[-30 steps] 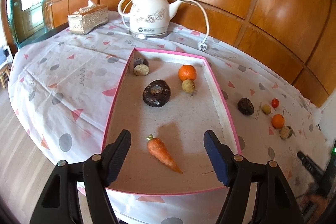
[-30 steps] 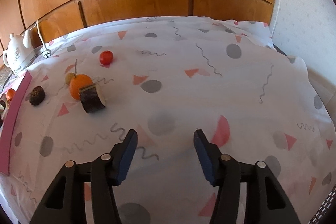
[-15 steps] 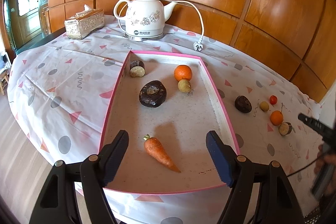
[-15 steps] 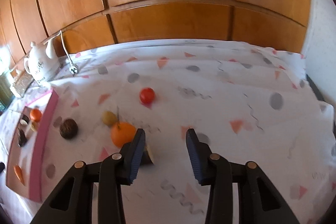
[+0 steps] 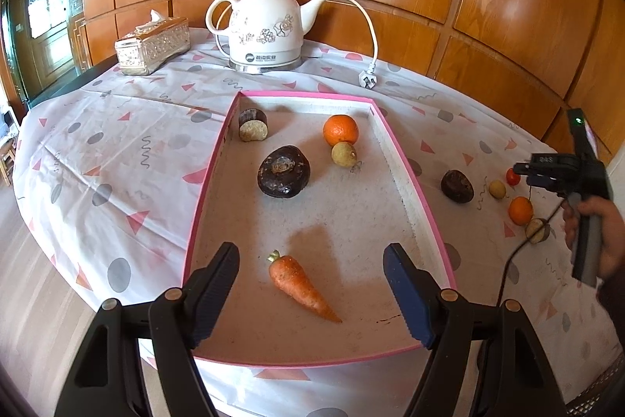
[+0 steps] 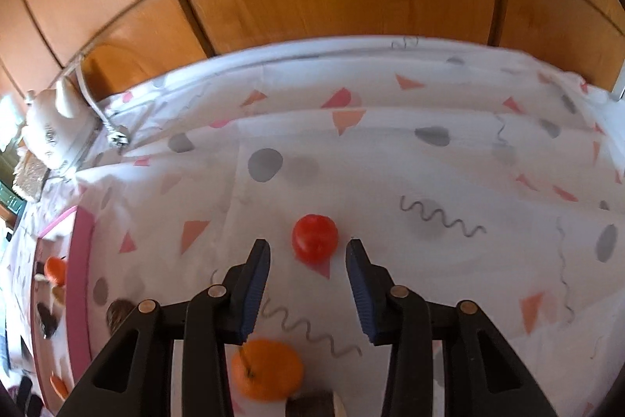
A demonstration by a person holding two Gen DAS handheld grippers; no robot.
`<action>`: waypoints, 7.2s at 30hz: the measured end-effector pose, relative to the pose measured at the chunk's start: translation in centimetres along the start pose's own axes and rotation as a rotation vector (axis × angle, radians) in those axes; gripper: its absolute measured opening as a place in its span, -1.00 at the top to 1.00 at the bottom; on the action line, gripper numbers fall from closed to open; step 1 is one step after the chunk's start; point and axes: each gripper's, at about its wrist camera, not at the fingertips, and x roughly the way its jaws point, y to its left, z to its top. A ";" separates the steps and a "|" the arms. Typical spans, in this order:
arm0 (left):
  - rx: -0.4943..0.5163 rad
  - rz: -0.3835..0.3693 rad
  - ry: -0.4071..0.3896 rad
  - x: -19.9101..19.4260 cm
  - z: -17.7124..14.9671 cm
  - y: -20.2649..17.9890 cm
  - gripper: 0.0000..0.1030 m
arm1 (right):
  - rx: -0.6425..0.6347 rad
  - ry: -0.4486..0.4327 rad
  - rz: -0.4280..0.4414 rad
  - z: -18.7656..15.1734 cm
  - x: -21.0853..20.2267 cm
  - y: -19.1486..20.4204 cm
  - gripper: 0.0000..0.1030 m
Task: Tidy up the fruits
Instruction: 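Reach the right gripper to the red tomato and grasp it, then carry the red tomato into the pink tray and open the right gripper, then withdraw the right gripper from the tray, then reach the left gripper to the dark round textured fruit and grasp it, then lift the dark round fruit with the left gripper toward the tray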
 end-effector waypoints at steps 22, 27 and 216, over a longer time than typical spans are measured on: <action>-0.014 0.006 -0.049 -1.9 -0.1 0.1 -0.49 | -0.184 -0.147 0.168 -1.6 -6.2 5.0 0.48; -0.067 0.036 -0.054 -2.3 -0.1 1.3 -0.52 | -0.288 -0.110 0.266 -4.0 -7.0 9.3 0.48; 0.476 -0.333 0.158 5.4 -4.6 -17.9 0.09 | 0.011 -0.172 -0.229 -18.5 -9.5 -6.1 -0.32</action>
